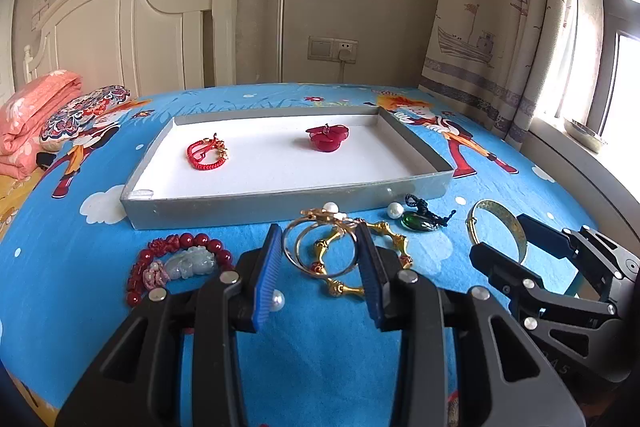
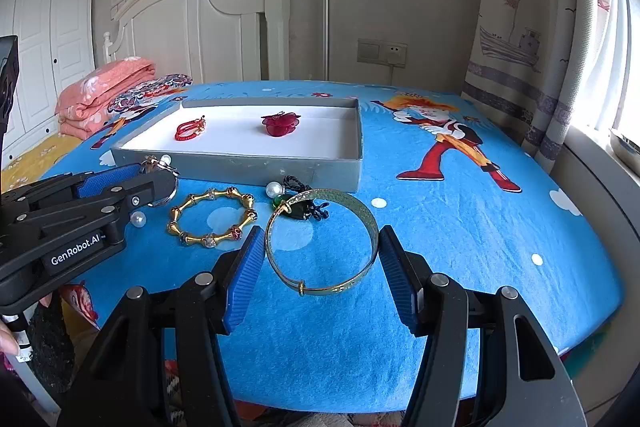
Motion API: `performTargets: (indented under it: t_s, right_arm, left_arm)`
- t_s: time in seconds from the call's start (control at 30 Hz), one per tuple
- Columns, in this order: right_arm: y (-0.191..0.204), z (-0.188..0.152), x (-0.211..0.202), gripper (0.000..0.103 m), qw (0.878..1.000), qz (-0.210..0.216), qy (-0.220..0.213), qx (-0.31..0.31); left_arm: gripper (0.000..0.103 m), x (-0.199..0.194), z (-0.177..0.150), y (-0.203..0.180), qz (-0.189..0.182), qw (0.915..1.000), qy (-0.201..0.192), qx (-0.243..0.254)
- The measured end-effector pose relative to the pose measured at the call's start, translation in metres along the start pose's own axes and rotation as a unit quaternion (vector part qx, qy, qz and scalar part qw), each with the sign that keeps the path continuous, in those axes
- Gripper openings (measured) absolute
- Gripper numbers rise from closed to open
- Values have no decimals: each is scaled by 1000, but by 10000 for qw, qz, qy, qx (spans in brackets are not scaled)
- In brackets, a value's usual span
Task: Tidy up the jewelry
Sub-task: 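Lower the bangle into the tray with the right tool while the left tool places the rings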
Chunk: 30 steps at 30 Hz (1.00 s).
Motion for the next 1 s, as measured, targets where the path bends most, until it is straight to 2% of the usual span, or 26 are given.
performTargets:
  t_s: [0.2, 0.6, 0.8, 1.0]
  right_arm:
    - [6, 5, -3, 56, 10000, -16, -71, -51]
    - [48, 25, -10, 56, 9983, 231, -306, -437]
    - [61, 29, -11, 56, 9977, 290, -329, -520]
    - [62, 33, -9, 56, 9978, 282, -308, -513]
  left_arm:
    - [36, -5, -3, 9, 196, 9997, -48, -96]
    - [36, -30, -1, 45, 1013, 9936, -343, -362]
    - [36, -35, -2, 59, 1129, 9914, -356, -551]
    - [36, -35, 2, 59, 1110, 9918, -383, -511]
Point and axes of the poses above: each gripper's, at about its wrist camera, not at the fingertips, and x roughly the way its jaws point, y to its left, z to its top, the point moved 7 cm from there along x, roughly the way its jaws point, and after that the axes turned 15 degrees about -z, right-handed, at the moved point
